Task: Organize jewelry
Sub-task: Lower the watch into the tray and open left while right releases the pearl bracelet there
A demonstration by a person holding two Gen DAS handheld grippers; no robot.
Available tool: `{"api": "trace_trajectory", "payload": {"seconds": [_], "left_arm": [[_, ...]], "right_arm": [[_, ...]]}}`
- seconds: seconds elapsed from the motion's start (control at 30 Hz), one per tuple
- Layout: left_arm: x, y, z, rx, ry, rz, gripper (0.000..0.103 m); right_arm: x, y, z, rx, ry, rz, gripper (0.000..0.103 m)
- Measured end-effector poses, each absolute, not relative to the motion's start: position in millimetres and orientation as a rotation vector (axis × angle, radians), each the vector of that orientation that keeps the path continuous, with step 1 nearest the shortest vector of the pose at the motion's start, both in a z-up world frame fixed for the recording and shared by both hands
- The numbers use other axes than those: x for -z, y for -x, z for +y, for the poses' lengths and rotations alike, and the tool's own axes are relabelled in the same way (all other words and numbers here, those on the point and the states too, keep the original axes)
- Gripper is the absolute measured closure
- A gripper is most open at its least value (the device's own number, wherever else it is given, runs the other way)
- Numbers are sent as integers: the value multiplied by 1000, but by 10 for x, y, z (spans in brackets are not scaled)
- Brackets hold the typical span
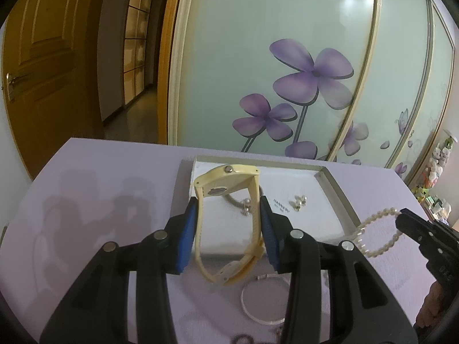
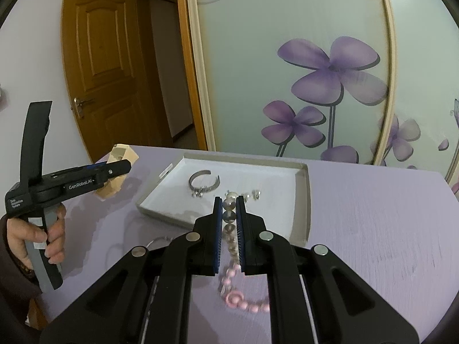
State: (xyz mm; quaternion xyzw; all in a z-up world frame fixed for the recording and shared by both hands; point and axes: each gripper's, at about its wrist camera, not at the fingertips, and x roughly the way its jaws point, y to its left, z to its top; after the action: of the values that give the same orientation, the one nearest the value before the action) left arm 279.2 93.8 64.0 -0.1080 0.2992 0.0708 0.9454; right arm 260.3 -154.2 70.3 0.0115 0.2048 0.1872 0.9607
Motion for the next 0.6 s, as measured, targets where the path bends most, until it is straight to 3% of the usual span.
{"api": "trace_trajectory", "payload": {"seconds": [0.6], "left_arm": [[-482, -3575, 882, -98, 217, 619, 61]], "right_arm": [[-578, -3429, -1544, -362, -12, 455, 93]]}}
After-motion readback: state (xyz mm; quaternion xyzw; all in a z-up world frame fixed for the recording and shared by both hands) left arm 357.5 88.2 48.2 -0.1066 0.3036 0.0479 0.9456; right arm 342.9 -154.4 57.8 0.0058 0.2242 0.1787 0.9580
